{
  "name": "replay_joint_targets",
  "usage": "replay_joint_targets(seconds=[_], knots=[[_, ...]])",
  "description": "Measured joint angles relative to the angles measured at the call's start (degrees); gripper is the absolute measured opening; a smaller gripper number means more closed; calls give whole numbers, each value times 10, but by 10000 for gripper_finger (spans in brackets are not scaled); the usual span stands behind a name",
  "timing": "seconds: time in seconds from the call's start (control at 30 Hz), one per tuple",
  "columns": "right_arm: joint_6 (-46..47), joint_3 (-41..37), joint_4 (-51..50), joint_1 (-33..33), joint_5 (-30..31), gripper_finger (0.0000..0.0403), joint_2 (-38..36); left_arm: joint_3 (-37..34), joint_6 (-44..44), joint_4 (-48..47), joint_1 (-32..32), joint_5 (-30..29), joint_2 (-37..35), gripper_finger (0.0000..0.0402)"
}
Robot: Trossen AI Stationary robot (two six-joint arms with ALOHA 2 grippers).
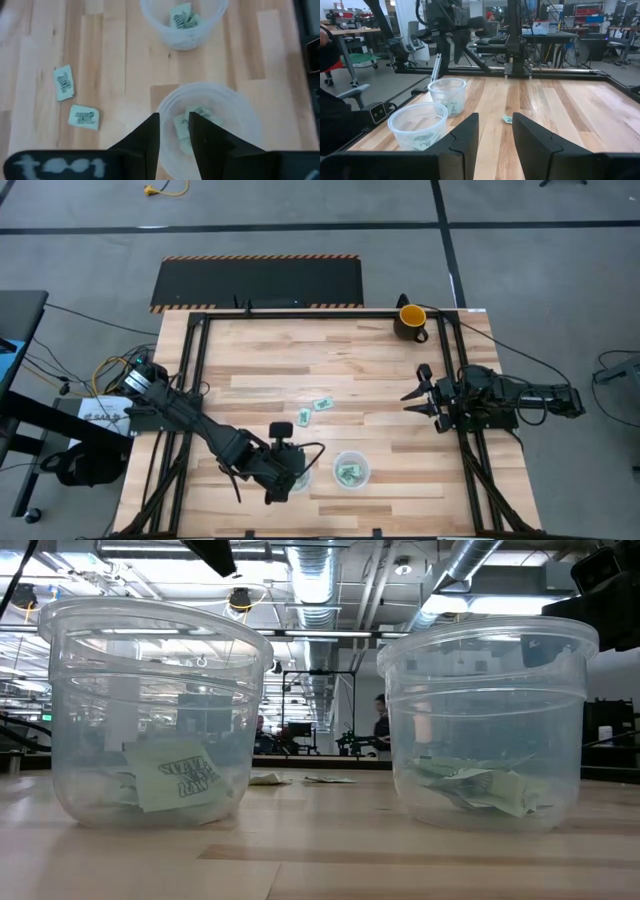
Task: Pick and place Stevia / Truvia into bins
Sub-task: Put the white stevia pack into the left transparent basket
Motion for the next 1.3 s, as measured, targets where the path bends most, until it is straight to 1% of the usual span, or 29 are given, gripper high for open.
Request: replay_joint_targets(seconds=[0.2, 0.37, 0.53, 0.63, 0.77, 0.87, 1.0, 1.23, 1.3], knots=[[0, 0, 0, 0, 0, 113, 0, 0, 45, -23, 43, -15, 0, 94], [0, 0, 0, 0, 0, 113, 0, 0, 114, -22, 99, 2, 0, 94], [0, 0, 0, 0, 0, 113, 0, 0, 181, -22, 166, 35, 0, 94], [0, 0, 0, 0, 0, 113, 0, 0, 217, -20, 207, 66, 0, 94], [0, 0, 0, 0, 0, 113, 0, 0, 245, -6, 258, 116, 0, 94], [0, 0, 0, 0, 0, 113, 0, 0, 259, 5, 291, 131, 0, 94], [0, 0, 0, 0, 0, 113, 0, 0, 259, 28, 324, 135, 0, 94], [0, 0, 0, 0, 0, 113, 0, 0, 272, 74, 354, 204, 11, 93], [0, 0, 0, 0, 0, 113, 0, 1, 277, 87, 356, 209, 26, 93]])
